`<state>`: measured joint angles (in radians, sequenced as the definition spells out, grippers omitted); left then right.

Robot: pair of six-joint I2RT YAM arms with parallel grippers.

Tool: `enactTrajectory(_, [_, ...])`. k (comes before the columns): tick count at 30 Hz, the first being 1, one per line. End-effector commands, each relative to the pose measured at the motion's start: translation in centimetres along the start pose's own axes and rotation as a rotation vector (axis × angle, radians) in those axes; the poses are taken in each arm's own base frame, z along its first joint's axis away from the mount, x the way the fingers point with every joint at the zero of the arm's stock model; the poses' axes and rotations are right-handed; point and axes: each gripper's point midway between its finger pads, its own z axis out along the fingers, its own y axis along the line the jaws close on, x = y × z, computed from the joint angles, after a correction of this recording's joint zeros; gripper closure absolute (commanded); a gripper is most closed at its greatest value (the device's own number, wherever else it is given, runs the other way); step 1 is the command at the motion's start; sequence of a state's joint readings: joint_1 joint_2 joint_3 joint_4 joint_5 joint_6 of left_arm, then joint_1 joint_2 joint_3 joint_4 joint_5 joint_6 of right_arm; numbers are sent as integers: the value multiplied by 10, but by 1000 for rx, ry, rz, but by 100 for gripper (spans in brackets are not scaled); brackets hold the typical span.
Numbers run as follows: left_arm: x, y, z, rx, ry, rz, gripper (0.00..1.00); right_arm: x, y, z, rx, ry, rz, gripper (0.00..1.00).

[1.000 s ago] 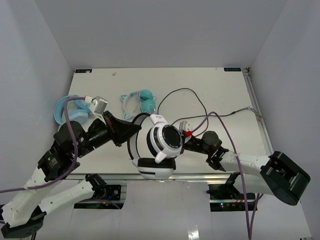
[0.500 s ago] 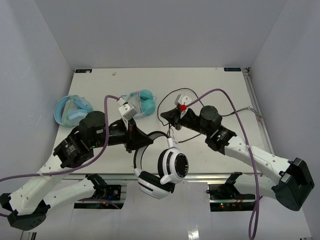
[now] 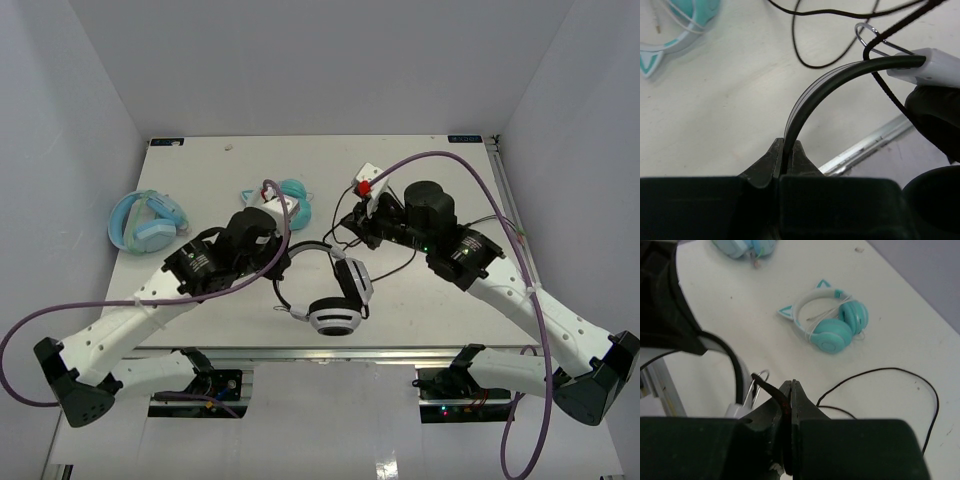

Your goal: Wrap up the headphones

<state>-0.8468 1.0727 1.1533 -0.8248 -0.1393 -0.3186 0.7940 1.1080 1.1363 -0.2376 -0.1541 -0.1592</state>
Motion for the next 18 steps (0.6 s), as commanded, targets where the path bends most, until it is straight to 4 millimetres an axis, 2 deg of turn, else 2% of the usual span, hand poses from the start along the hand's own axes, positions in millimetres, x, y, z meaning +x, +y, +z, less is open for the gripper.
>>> enactTrajectory(1, [-12,39,7,-270,-10,-37,100,-16,18,-16,-78,-6,22,92])
enactTrajectory(5, [-11,57,21,-412,9,-62,100,-18,39,-21,-178,-22,44,92])
enactTrajectory(12, [-21,80,20,-581,-49,-93,100,-10,61,-30,-274,-21,71,92])
enactTrajectory(18, [-27,90,17,-656,-95,-124,100,0,82,-39,-370,-42,120,92])
